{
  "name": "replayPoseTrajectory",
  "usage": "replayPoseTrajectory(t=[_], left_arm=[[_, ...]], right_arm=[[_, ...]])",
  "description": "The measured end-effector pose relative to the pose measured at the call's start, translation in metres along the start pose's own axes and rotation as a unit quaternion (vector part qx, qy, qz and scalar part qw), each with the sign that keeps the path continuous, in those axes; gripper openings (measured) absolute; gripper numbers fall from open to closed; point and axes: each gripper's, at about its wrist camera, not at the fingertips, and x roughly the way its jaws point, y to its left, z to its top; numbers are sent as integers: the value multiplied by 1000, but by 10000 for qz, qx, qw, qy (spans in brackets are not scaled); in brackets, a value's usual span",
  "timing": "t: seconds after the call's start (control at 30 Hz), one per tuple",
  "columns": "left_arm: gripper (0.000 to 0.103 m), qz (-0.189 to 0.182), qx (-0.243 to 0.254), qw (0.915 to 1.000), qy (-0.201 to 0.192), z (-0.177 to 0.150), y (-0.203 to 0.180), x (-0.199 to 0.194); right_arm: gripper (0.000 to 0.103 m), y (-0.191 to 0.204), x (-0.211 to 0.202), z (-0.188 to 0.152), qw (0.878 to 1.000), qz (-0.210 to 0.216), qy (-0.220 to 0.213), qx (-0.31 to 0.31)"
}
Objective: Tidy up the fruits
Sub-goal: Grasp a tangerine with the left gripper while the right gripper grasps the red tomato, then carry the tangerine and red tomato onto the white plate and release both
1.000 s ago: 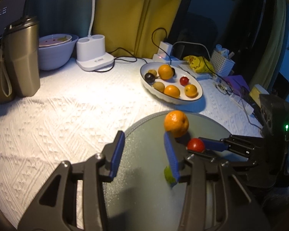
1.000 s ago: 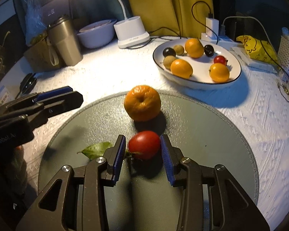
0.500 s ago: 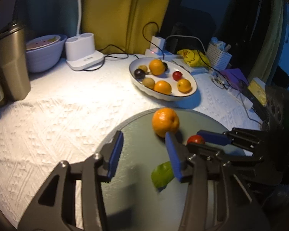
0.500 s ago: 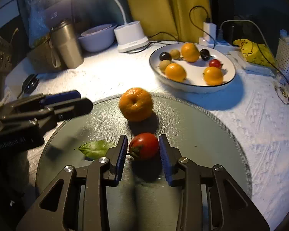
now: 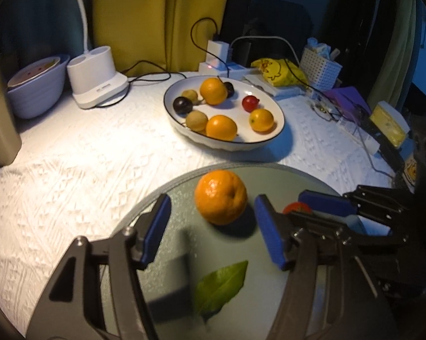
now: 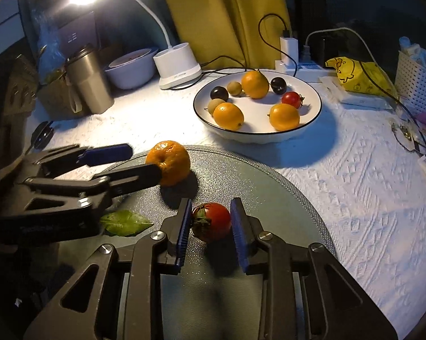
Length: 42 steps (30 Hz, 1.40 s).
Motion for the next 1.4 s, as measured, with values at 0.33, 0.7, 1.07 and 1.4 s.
replayPoseTrajectory(t=[0.33, 0.7, 1.07, 1.4], left_arm=[[62, 98, 153, 9996, 208, 4, -1, 25], [44, -62, 221, 9995, 203, 8, -2, 28], [44, -177, 276, 9995, -8, 27, -2, 16], [44, -244, 337, 9991, -107, 45, -7, 20]], right_arm=[[30, -5, 10, -8, 9997, 144, 206, 39], [31, -12, 7, 0, 9998, 159, 137, 43], [31, -27, 0, 24, 9999, 11, -100, 46], [31, -47, 0, 45, 9996, -131, -257, 38]])
